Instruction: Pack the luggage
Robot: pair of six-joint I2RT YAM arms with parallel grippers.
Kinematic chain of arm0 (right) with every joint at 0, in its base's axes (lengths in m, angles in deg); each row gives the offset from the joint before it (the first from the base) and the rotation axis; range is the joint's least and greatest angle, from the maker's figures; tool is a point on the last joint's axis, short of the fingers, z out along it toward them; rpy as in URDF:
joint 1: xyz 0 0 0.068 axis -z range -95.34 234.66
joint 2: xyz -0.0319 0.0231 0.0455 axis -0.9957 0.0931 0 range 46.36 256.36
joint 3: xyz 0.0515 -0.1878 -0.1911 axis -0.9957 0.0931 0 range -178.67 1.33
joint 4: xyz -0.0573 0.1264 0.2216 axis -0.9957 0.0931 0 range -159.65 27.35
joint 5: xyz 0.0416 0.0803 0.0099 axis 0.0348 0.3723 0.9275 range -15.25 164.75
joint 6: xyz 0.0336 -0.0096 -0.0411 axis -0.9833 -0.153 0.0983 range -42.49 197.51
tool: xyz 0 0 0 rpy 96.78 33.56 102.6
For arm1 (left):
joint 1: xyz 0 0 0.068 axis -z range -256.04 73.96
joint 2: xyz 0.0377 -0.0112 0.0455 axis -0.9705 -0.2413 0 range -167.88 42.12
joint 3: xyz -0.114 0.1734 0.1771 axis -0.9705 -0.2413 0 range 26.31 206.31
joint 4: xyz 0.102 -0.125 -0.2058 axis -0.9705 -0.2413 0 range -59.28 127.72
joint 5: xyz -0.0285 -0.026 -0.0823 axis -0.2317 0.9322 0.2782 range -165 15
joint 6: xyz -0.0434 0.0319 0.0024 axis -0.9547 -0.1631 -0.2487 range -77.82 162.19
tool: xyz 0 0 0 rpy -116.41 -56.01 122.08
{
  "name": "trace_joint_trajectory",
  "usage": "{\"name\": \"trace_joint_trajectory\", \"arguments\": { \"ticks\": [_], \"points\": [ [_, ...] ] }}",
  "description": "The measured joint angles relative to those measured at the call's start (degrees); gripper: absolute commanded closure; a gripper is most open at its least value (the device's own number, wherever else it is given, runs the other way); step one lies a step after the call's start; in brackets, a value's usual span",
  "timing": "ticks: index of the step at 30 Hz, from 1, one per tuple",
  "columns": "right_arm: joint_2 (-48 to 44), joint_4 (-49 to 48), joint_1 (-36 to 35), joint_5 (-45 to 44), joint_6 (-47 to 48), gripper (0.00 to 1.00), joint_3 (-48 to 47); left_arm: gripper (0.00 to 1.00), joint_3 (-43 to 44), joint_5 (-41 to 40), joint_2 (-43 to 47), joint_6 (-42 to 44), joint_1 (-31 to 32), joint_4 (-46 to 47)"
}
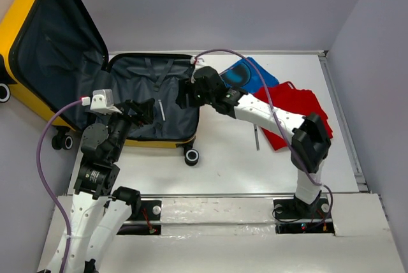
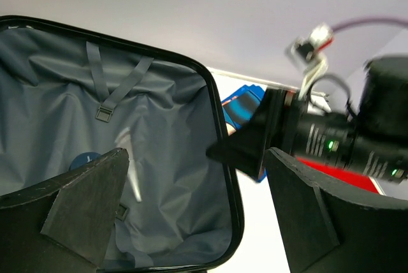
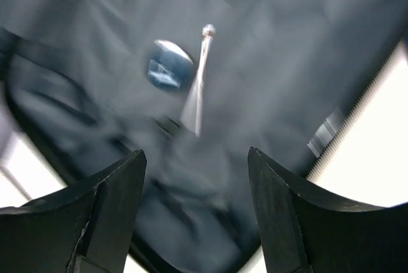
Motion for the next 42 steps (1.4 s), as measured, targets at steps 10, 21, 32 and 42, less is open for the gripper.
{"name": "trace_joint_trajectory", "arguments": {
  "ticks": [10,21,32,42],
  "points": [
    [-29.00,5.46,14.62,-9.79,-5.62,0.44,45.94,0.01,0.00,0.83,0.66,0.00,0.02,0.07],
    [-26.34,7.43,19.32,-12.61,-8.00,0.57,53.33,0.01,0.00,1.73,0.48,0.02,0.02,0.09],
    [-21.75,5.68,19.54,-11.78,-6.45,0.93,50.93,0.01,0.00,2.27,0.44,0.04,0.02,0.28],
    [-33.03,6.10,9.57,-4.96,-5.46,0.93,39.01,0.01,0.00,2.78,0.42,0.04,0.02,0.61]
  ]
}}
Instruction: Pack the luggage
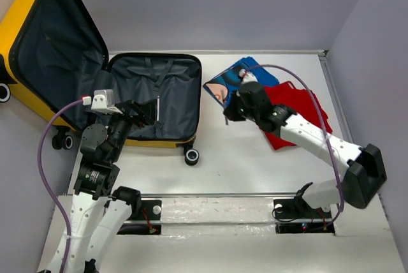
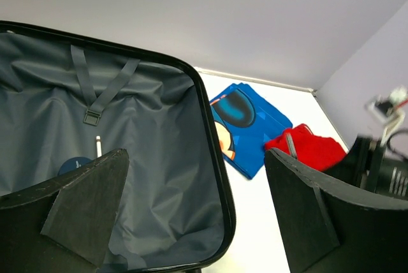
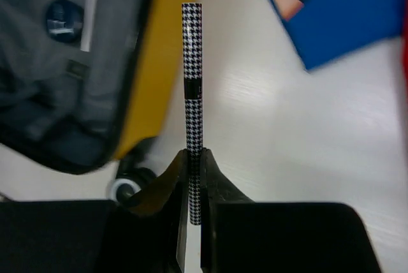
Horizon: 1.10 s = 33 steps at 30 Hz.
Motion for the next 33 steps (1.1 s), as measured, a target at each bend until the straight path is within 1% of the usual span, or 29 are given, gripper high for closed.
{"name": "trace_joint_trajectory", "arguments": {
  "ticks": [2,3,4,5,8,10,13,14,17,18,21,23,25,27,29,33],
  "points": [
    [4.72,-1.31,-3.45,2.03,0.42,0.93,-9.27,0.01,0.00,-0.02,-0.02,0.00,0.00,0.07],
    [7.96,-1.75,-5.03,2.95,0.55,0.84,-14.67,0.01,0.00,-0.02,-0.02,0.00,0.00,0.15],
    [13.31,-3.15,-7.10,3.87,0.79,0.69,-22.36,0.01,0.00,-0.04,-0.02,0.00,-0.02,0.22],
    [16.55,-4.33,-8.33,4.76,0.87,0.47,-26.32,0.01,0.00,-0.07,-0.04,-0.02,-0.02,0.26],
    [28.65,-5.77,-11.23,8.37,0.87,0.27,-41.40,0.01,0.00,-0.31,-0.17,-0.02,-0.02,0.24],
    [33.94,-6.21,-12.31,9.66,1.03,0.27,-45.90,0.01,0.00,-0.46,-0.31,-0.02,-0.02,0.24],
    [35.21,-3.85,-12.48,9.27,1.18,0.30,-43.82,0.01,0.00,-0.52,-0.42,-0.02,-0.02,0.22],
    [34.12,-3.72,-11.85,8.59,1.25,0.34,-40.96,0.01,0.00,-0.50,-0.42,-0.04,-0.02,0.22],
    [27.87,-3.72,-9.38,6.75,1.29,0.38,-29.99,0.01,0.00,-0.20,-0.42,-0.09,-0.02,0.24],
    [23.76,-2.71,-7.21,5.90,1.25,0.38,-24.02,0.01,0.00,-0.09,-0.42,-0.09,-0.02,0.24],
    [14.10,-2.51,-0.57,3.17,0.96,0.39,-12.11,0.01,0.00,0.04,-0.42,-0.11,-0.02,0.26],
    [8.46,-2.08,4.61,0.85,0.87,0.38,-5.29,0.01,0.00,0.13,-0.42,-0.13,0.00,0.26],
    [4.81,-0.94,9.27,-1.11,0.92,0.38,-0.28,0.01,0.00,0.31,-0.42,-0.15,-0.02,0.28],
    [3.48,-0.37,13.62,-2.16,1.25,0.37,2.97,0.01,-0.02,0.90,-0.46,-0.20,-0.02,0.31],
    [4.17,0.63,16.98,-3.04,1.90,0.37,4.74,0.01,-0.02,1.60,-0.76,-0.28,-0.02,0.59],
    [8.31,2.69,18.58,-4.76,4.52,0.37,4.22,0.01,-0.02,2.75,-1.95,-0.35,0.00,0.68]
  ]
}}
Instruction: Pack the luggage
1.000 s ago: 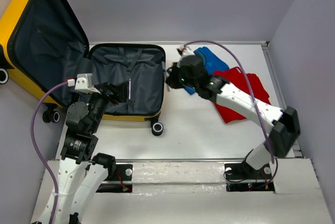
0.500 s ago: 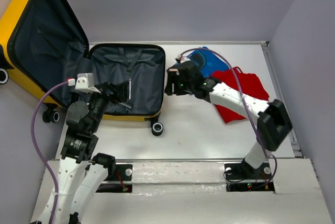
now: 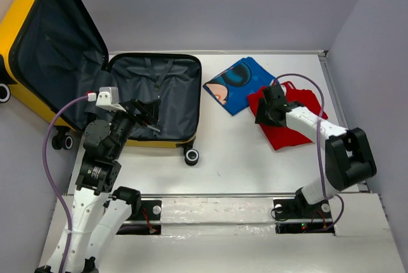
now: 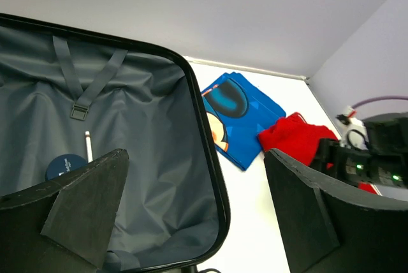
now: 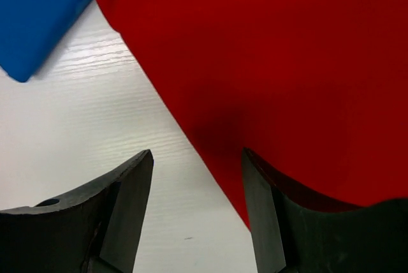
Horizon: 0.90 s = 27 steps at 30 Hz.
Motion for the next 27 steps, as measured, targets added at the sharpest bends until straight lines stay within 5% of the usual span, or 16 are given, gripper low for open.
{"name": "trace_joint_trajectory", "arguments": {
  "ticks": [5,7,9,10,13,20,22,27],
  "points": [
    [11.10,2.97,-0.11,-1.55,4.20,0.37,-7.19,0.04,0.00,0.72,-0.59,-0.02,0.00,0.22],
    [14.12,3.85,-0.11,-2.19,5.11,0.45,-8.70,0.05,0.00,1.33,-0.79,-0.09,0.00,0.50],
    [16.13,4.59,-0.11,-2.82,6.03,0.64,-9.55,0.08,0.00,1.92,-1.11,-0.11,0.00,0.74],
    [16.50,4.79,-0.15,-3.08,6.14,0.76,-9.97,0.13,0.00,2.19,-1.36,-0.13,0.00,0.85],
    [16.63,5.40,-0.20,-3.39,6.49,0.87,-10.08,0.20,-0.02,3.08,-1.84,-0.28,-0.02,0.92],
    [7.23,2.25,-0.55,0.96,5.07,0.93,-0.17,0.48,-0.76,9.38,-4.35,-2.60,0.00,4.24],
    [2.62,2.60,-1.60,2.89,4.20,0.92,3.85,0.49,-0.94,11.37,-6.01,-3.67,0.02,4.83],
    [-7.04,3.56,-6.14,7.50,1.46,0.34,11.63,0.51,-0.96,13.60,-9.68,-5.60,3.43,6.03]
  ]
}}
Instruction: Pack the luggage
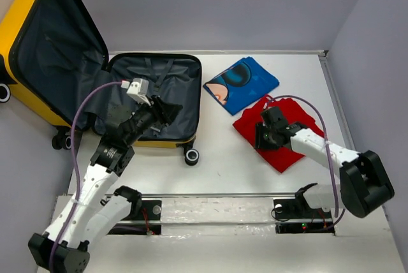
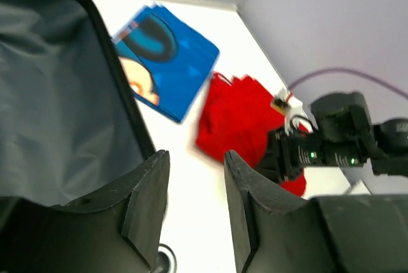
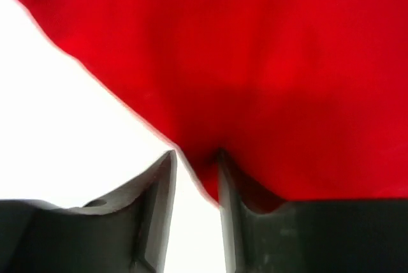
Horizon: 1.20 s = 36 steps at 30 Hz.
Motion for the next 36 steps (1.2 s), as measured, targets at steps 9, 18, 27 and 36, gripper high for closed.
{"name": "trace_joint_trajectory", "arguments": {
  "ticks": [9,18,27,36],
  "points": [
    [-19.30,2.99,-1.46,3.39,-3.63,0.13,1.33,0.19,5.31,-11.26,-16.33,-2.32,29.86,0.17],
    [-34.73,7.78,-1.46,-9.33,-7.32,0.14,-3.21,0.01,15.56,-25.66,-40.87,-4.20,39.19,-0.94],
    [-41.48,13.40,-1.46,-19.71,-8.11,0.11,-6.47,0.01,28.52,-29.35,-63.76,-5.07,38.47,-1.11],
    [-41.77,14.97,-1.36,-20.85,-8.09,0.08,-6.54,0.01,36.17,-25.38,-76.74,-5.22,34.01,-0.46]
  ]
}}
